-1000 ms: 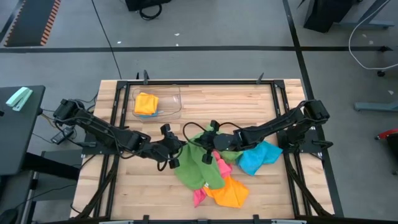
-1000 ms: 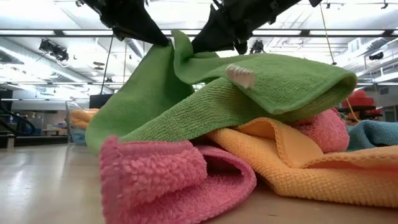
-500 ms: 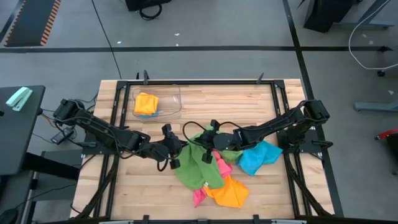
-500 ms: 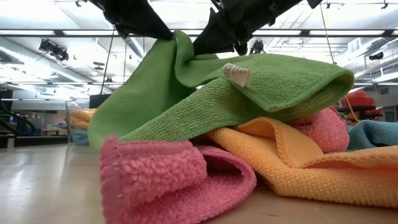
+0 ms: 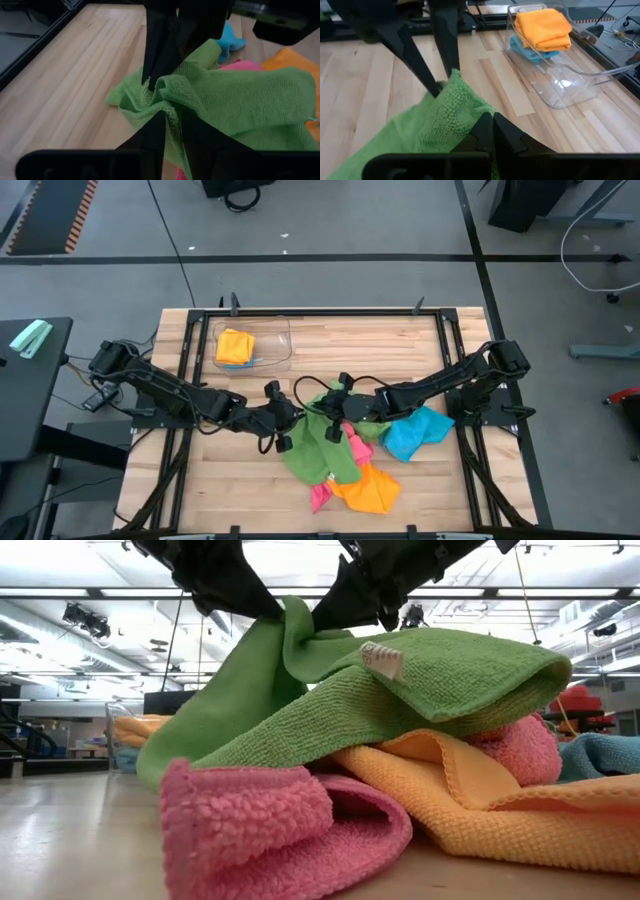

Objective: Fold microfiber towels
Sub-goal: Fold the left green microfiber towel

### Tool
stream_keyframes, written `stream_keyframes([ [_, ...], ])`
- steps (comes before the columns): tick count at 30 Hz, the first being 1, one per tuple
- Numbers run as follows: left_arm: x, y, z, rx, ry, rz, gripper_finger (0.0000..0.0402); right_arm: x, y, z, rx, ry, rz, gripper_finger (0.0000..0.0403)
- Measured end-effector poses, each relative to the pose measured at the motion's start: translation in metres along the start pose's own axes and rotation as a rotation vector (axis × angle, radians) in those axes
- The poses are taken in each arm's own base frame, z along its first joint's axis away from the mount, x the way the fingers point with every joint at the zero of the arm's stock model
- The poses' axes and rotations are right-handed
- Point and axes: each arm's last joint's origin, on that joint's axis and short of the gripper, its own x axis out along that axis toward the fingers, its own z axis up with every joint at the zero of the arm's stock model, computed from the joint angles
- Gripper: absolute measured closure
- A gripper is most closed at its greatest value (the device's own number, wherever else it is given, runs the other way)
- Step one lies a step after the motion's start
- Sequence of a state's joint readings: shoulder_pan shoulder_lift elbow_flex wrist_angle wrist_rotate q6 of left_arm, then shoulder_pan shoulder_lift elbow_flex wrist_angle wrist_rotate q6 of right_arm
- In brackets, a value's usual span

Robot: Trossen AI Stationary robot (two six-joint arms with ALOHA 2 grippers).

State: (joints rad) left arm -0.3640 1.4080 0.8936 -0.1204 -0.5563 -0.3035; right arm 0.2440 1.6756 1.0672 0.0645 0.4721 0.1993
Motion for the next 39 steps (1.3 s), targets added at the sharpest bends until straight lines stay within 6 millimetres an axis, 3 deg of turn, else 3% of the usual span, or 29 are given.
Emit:
stream_keyframes([
  [11, 0.000, 0.001, -0.002, 0.010, 0.018, 0.002, 0.0334, 0.001, -0.002, -0.012, -0.001, 0.046, -0.008, 0.0392],
  [18, -0.001, 0.009, -0.018, 0.045, 0.177, 0.062, 0.0341, 0.002, -0.005, -0.018, 0.013, 0.068, -0.020, 0.0392],
  [29, -0.010, 0.008, -0.039, 0.178, 0.354, 0.100, 0.0333, 0.013, -0.026, 0.010, 0.111, -0.036, 0.027, 0.0392],
  [35, -0.014, 0.003, -0.042, 0.199, 0.355, 0.083, 0.0343, 0.025, -0.044, 0.018, 0.193, -0.106, 0.056, 0.0392],
  [39, -0.015, 0.001, -0.042, 0.201, 0.349, 0.074, 0.0348, 0.048, -0.046, 0.007, 0.212, -0.108, 0.099, 0.0392],
])
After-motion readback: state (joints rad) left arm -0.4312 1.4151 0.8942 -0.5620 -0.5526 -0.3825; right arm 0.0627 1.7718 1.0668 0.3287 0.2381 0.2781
